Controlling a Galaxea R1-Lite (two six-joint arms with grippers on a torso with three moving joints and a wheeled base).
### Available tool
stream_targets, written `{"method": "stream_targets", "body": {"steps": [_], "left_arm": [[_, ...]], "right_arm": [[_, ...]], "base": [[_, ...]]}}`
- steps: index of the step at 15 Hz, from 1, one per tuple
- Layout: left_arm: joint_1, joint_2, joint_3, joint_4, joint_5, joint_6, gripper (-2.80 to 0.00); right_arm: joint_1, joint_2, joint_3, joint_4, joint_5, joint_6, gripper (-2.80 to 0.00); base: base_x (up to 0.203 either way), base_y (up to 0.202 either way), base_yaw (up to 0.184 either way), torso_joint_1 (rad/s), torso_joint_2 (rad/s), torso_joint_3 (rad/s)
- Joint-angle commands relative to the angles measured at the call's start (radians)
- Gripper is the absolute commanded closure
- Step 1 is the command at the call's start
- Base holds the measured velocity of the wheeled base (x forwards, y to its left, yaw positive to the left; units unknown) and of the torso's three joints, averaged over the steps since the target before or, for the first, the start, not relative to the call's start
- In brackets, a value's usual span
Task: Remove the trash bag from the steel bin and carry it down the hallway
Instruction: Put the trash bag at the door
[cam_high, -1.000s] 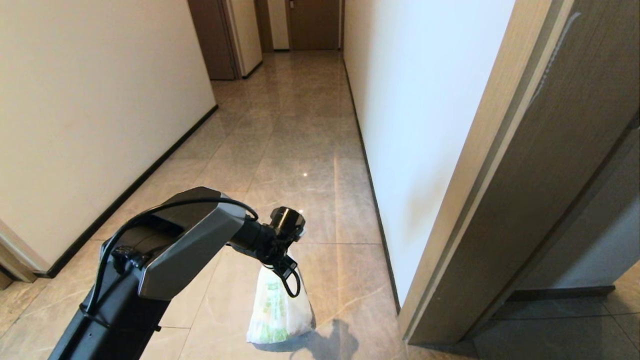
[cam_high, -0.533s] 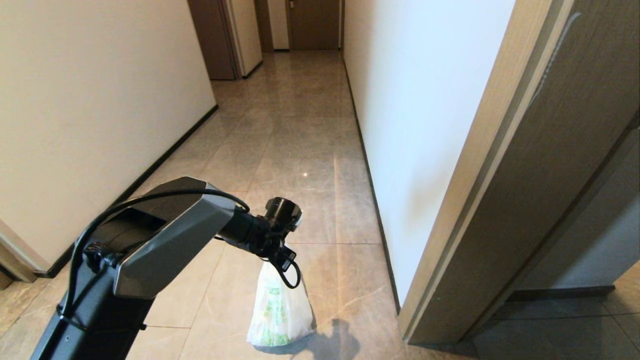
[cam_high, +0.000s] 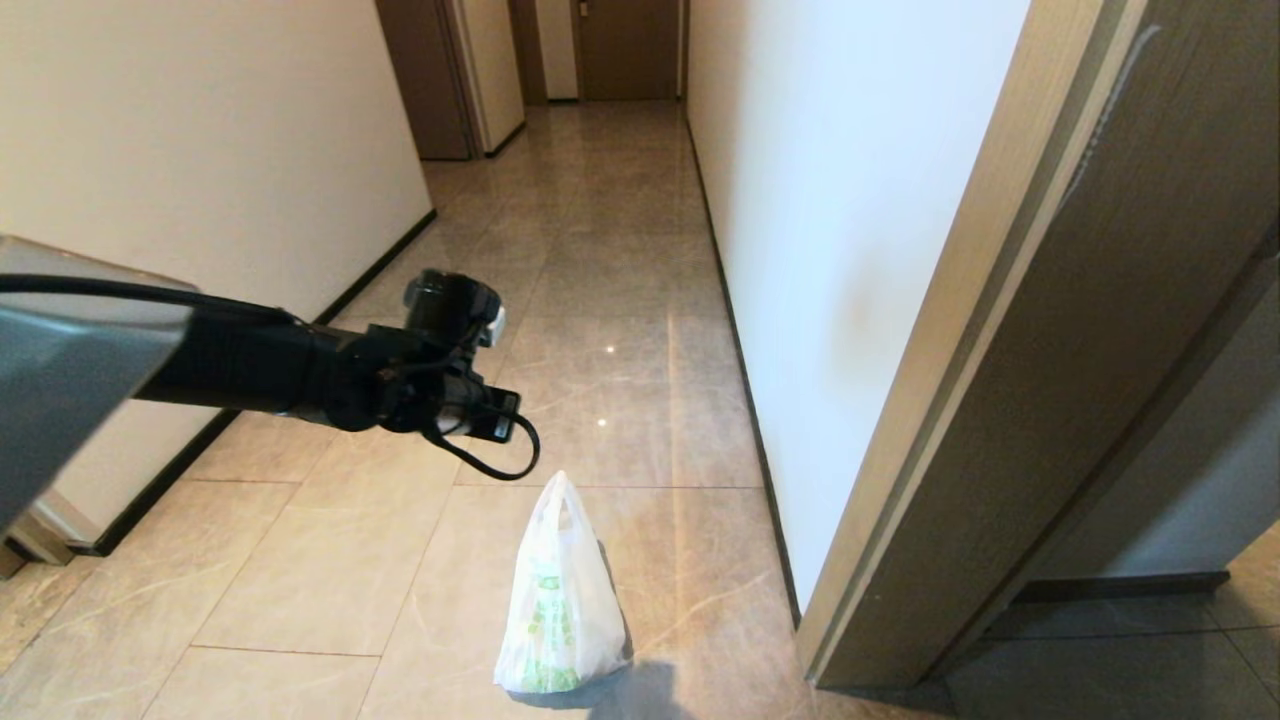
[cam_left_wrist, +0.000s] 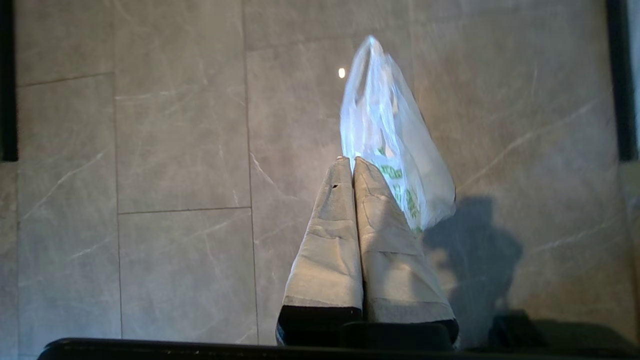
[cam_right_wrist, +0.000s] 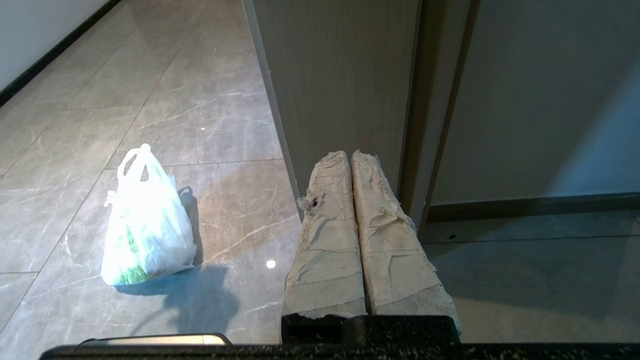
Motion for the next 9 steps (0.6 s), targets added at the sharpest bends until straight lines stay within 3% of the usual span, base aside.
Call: {"method": "stream_targets", "body": {"steps": [1, 7, 9], "left_arm": [[0.027, -0.152, 0.045, 0.007, 0.002, -0.013, 0.00], [0.079, -0.340, 0.184, 0.014, 0.001, -0.018, 0.00], [0.105, -0.496, 0.275, 0.027, -0.003, -0.018, 0.00]], "right_arm": [[0.000, -0.002, 0.000, 0.001, 0.000, 0.000, 0.00], [0.000, -0.002, 0.000, 0.001, 0.000, 0.000, 0.00], [0.000, -0.002, 0.000, 0.001, 0.000, 0.000, 0.00]], "base": [[0.000, 0.000, 0.000, 0.000, 0.00, 0.000], [0.000, 0.000, 0.000, 0.000, 0.00, 0.000], [0.000, 0.000, 0.000, 0.000, 0.00, 0.000]]}}
